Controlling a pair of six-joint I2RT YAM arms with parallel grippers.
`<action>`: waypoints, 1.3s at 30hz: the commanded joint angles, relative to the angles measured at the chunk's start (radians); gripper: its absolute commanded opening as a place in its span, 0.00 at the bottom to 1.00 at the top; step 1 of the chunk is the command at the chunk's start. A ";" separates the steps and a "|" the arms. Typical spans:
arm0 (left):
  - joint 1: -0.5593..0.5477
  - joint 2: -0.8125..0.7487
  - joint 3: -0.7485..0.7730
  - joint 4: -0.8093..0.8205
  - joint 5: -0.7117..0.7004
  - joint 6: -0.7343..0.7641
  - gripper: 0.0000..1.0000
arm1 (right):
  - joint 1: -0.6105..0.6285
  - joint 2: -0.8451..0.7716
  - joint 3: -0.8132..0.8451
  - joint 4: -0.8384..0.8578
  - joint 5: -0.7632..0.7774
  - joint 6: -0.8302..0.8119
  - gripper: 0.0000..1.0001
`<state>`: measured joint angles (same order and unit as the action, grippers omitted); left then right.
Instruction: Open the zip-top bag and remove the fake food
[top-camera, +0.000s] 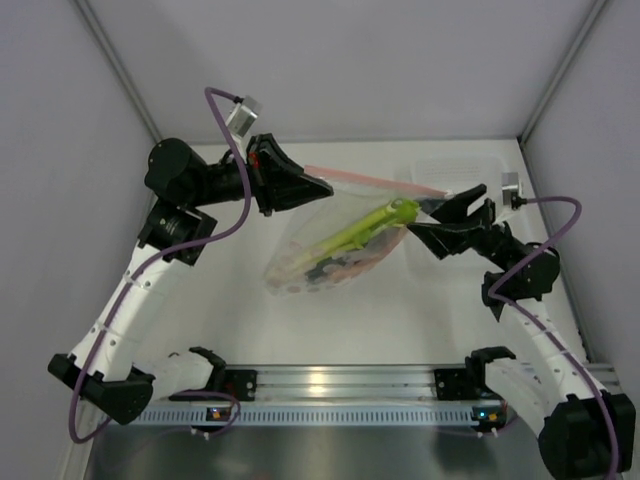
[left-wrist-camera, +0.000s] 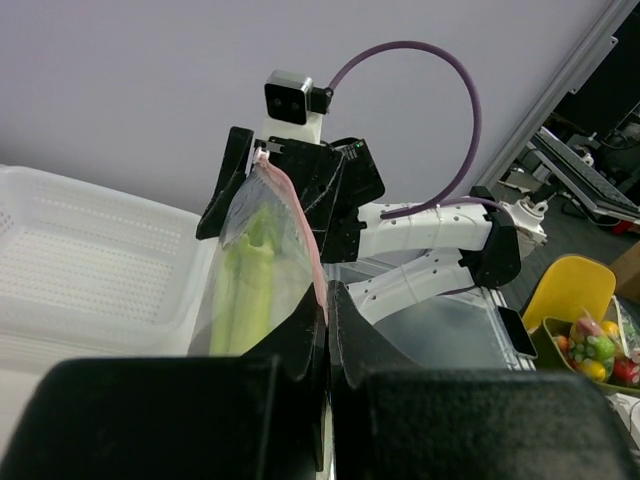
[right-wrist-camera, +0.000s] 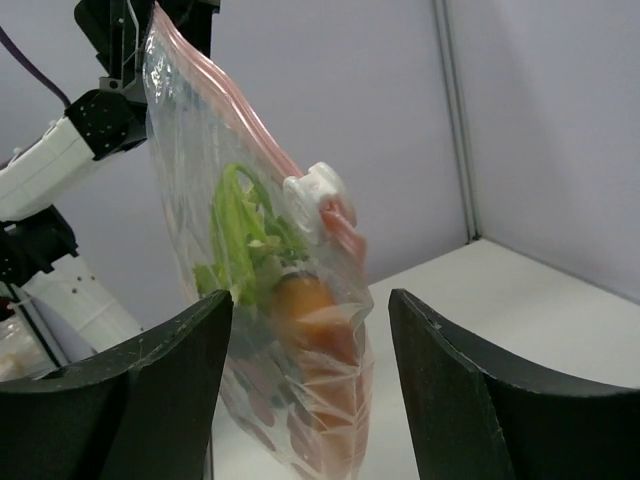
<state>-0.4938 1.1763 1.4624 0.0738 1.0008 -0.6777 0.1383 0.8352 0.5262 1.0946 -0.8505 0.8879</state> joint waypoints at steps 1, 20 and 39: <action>-0.005 -0.010 0.019 0.054 -0.025 0.010 0.00 | -0.043 0.010 0.026 0.415 -0.097 0.175 0.65; 0.003 0.020 0.010 0.034 -0.085 0.023 0.00 | -0.072 -0.062 0.049 0.354 -0.067 0.117 0.49; 0.014 0.034 0.022 -0.117 -0.220 0.095 0.00 | -0.109 -0.148 0.049 0.237 -0.070 0.099 0.36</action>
<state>-0.4854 1.2160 1.4624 -0.0952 0.8124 -0.5735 0.0441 0.6827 0.5388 1.2736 -0.9031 1.0031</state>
